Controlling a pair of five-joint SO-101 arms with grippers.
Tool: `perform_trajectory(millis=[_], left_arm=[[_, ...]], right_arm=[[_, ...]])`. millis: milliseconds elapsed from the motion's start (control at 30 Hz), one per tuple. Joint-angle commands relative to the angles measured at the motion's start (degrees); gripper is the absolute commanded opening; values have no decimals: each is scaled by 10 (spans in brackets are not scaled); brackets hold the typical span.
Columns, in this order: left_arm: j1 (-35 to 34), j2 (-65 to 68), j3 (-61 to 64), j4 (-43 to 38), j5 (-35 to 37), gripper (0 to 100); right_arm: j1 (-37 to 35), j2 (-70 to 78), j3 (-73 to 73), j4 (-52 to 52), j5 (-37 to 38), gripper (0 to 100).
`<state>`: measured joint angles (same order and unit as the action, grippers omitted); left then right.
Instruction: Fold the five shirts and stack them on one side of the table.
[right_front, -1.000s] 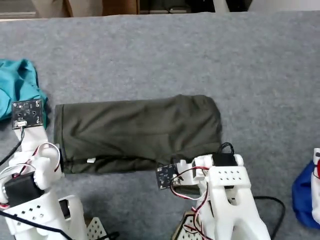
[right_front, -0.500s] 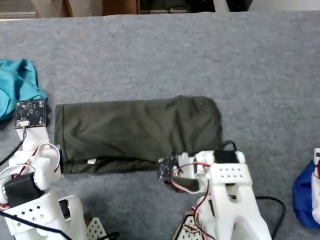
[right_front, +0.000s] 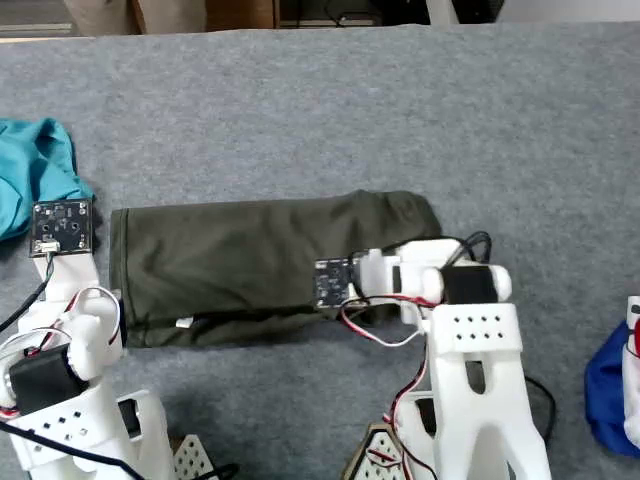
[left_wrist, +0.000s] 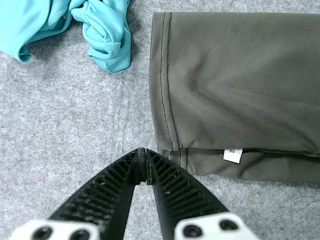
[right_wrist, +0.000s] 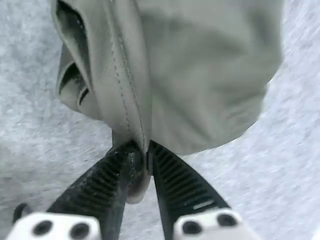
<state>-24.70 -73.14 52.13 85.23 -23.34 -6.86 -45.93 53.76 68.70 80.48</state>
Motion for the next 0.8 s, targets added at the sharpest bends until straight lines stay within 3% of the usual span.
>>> perform_trajectory(millis=[0, 433, 767], left_arm=[[-3, -4, -7, -4, -4, 25], [-3, -1, -7, -4, -4, 25], [-2, 0, -2, -4, -4, 25]], right_arm=[[-29, 30, -43, -17, 0, 5], [-13, 352, -294, -36, -1, 5], [-7, 420, -356, -4, -19, 6]])
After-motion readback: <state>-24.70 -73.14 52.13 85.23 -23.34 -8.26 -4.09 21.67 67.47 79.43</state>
